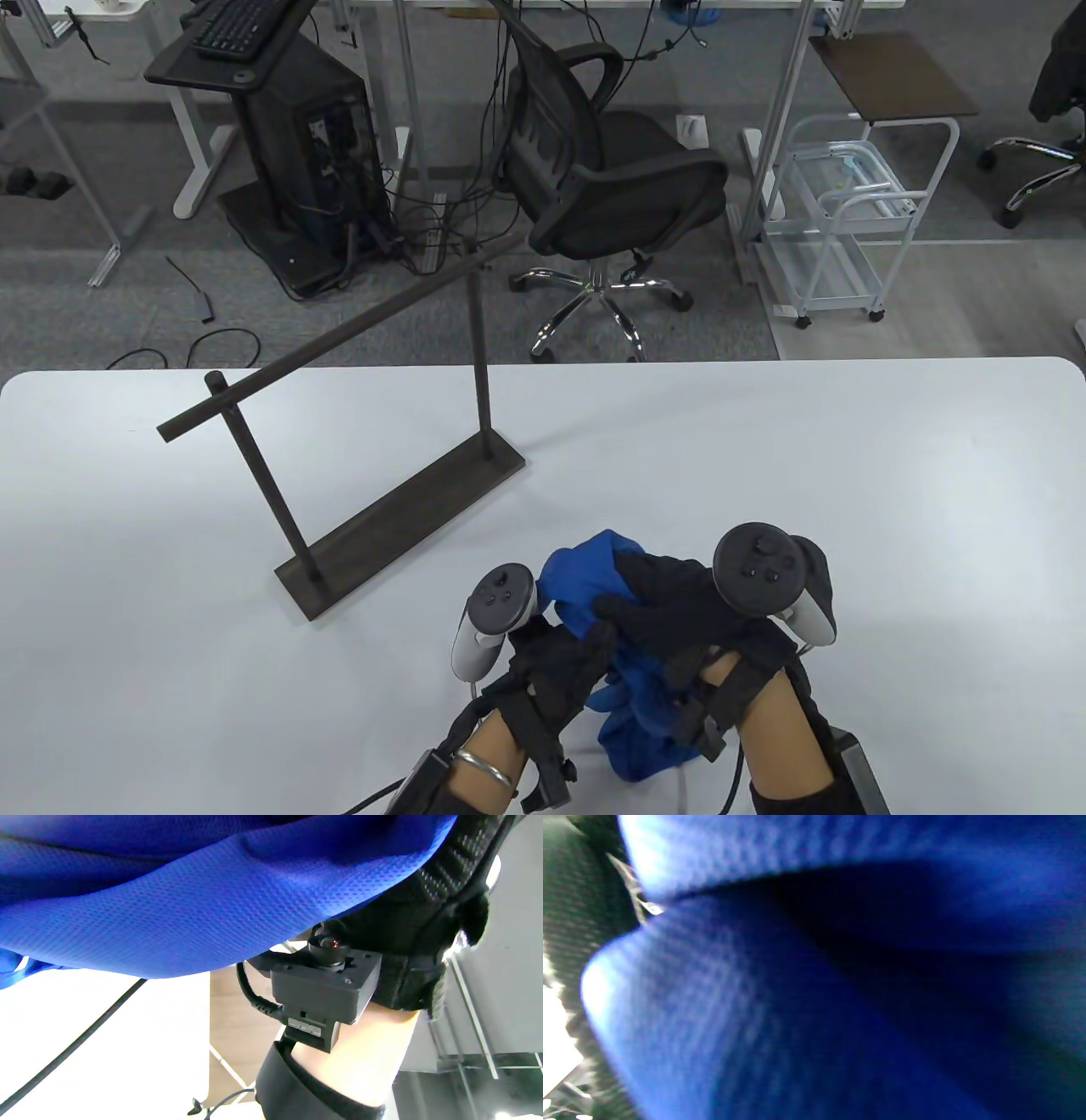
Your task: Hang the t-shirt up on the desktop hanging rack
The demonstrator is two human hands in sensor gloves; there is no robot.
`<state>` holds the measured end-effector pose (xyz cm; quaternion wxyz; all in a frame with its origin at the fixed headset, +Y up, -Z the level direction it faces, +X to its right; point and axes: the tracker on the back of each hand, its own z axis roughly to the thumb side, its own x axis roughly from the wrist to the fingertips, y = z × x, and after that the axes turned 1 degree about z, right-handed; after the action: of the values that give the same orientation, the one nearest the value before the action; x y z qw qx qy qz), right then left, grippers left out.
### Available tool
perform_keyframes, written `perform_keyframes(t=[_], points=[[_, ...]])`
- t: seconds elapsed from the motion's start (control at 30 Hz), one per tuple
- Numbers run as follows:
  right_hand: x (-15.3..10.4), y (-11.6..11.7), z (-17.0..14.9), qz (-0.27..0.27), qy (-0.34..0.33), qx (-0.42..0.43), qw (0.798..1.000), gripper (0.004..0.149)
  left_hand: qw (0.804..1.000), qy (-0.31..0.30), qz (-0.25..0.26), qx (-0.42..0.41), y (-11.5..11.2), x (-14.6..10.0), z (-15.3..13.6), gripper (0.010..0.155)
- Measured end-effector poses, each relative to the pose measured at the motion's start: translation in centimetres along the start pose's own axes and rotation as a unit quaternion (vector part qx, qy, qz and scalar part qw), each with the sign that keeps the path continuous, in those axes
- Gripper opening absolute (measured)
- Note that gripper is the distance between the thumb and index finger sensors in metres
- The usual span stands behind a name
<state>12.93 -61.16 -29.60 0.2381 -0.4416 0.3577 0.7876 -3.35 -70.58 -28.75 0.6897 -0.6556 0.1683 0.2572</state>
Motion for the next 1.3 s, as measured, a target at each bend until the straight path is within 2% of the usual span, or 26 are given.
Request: perform_keyframes(t=[0.13, 0.27, 0.37, 0.67, 0.83, 0.93, 1.1, 1.3], points=[[0.0, -0.1, -0.8, -0.029, 0.016, 0.001, 0.999, 0.071, 0.999, 0.012, 0.002, -0.052, -0.1, 0.0, -0.3, 0.092], [-0.4, -0.8, -1.1, -0.071, 0.004, 0.035, 0.997, 0.072, 0.997, 0.008, 0.036, -0.068, 0.6, -0.3, -0.6, 0.08], [-0.7, -1.2, -1.2, -0.077, -0.001, 0.049, 0.996, 0.071, 0.995, -0.002, 0.062, -0.082, 1.4, -0.7, -0.6, 0.073], [-1.9, -2.2, -1.3, -0.117, -0.003, 0.042, 0.992, 0.07, 0.981, -0.043, 0.138, -0.131, 4.0, -2.4, -0.5, 0.072], [-2.9, -2.1, -1.9, -0.165, -0.003, 0.029, 0.986, 0.071, 0.977, -0.054, 0.155, -0.139, 4.4, -2.9, -0.1, 0.072], [-3.4, -1.7, -2.4, -0.16, 0.012, 0.013, 0.987, 0.072, 0.976, -0.057, 0.162, -0.136, 4.4, -3.0, 0.2, 0.073], [-5.4, -1.1, -4.4, -0.193, 0.027, -0.011, 0.981, 0.072, 0.975, -0.056, 0.171, -0.132, 4.5, -3.1, 0.6, 0.073], [-7.7, -0.6, -7.1, -0.204, 0.053, -0.017, 0.977, 0.073, 0.975, -0.052, 0.178, -0.125, 4.4, -3.3, 0.3, 0.073]])
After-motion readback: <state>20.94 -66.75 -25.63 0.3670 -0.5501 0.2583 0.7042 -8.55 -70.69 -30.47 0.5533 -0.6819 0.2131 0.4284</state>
